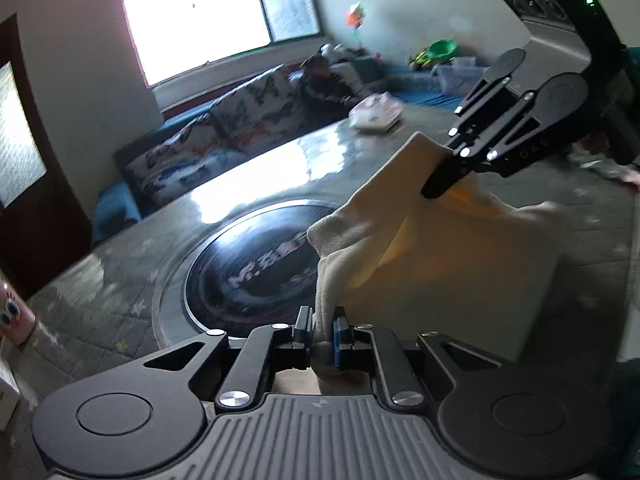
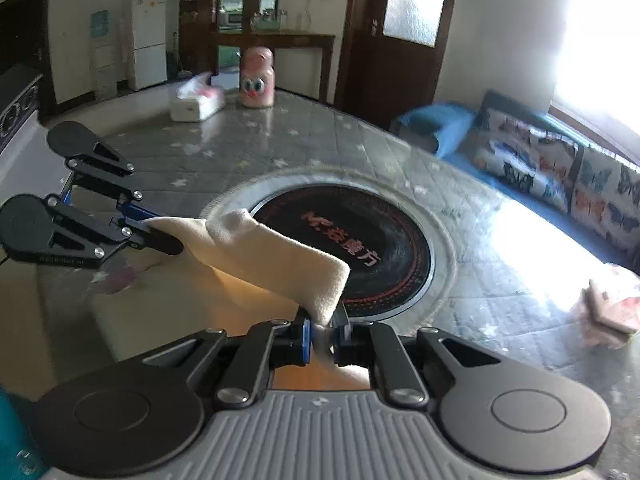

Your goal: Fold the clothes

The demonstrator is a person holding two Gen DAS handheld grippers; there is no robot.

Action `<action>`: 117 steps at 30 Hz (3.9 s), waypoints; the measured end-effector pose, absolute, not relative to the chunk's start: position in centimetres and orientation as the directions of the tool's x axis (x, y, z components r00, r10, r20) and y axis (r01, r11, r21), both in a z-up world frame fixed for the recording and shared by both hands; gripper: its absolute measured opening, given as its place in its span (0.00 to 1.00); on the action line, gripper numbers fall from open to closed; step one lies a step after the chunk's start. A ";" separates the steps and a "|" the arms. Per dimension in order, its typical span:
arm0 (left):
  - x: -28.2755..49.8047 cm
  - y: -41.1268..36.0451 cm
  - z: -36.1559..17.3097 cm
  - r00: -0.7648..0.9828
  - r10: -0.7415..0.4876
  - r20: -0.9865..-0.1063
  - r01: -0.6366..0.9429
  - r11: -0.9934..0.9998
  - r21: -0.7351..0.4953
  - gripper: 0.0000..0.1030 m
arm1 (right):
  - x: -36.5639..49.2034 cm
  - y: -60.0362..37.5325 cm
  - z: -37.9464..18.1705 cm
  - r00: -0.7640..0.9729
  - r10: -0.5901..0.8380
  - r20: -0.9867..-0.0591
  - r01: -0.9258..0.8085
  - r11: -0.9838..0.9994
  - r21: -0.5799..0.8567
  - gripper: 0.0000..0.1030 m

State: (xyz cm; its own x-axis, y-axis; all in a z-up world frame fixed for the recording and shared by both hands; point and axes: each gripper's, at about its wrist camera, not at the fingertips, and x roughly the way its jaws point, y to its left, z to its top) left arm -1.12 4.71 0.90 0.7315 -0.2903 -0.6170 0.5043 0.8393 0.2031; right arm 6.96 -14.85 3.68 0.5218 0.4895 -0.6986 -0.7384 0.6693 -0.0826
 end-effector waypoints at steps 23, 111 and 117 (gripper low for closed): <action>2.2 6.6 0.2 0.777 -0.158 -0.610 0.264 0.960 0.088 0.20 | 4.4 -22.4 0.3 0.653 0.420 -0.630 -0.496 0.866 0.064 0.19; -2.9 -2.5 -0.3 0.708 -0.380 -0.595 0.443 0.895 -0.045 0.38 | -2.5 -20.6 -2.9 0.672 0.427 -0.604 -0.519 0.854 0.026 0.11; -3.9 -2.7 -1.6 0.691 -0.382 -0.614 0.431 0.899 -0.075 0.38 | -2.7 -21.7 -1.5 0.690 0.445 -0.571 -0.506 0.861 0.060 0.11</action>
State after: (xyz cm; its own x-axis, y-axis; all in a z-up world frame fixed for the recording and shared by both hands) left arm -3.89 -2.71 -1.64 0.6907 -0.3824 -0.6138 0.4309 0.8992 -0.0753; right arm -2.73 -21.73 -1.47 0.6901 0.4451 -0.5706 -0.5058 0.8606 0.0596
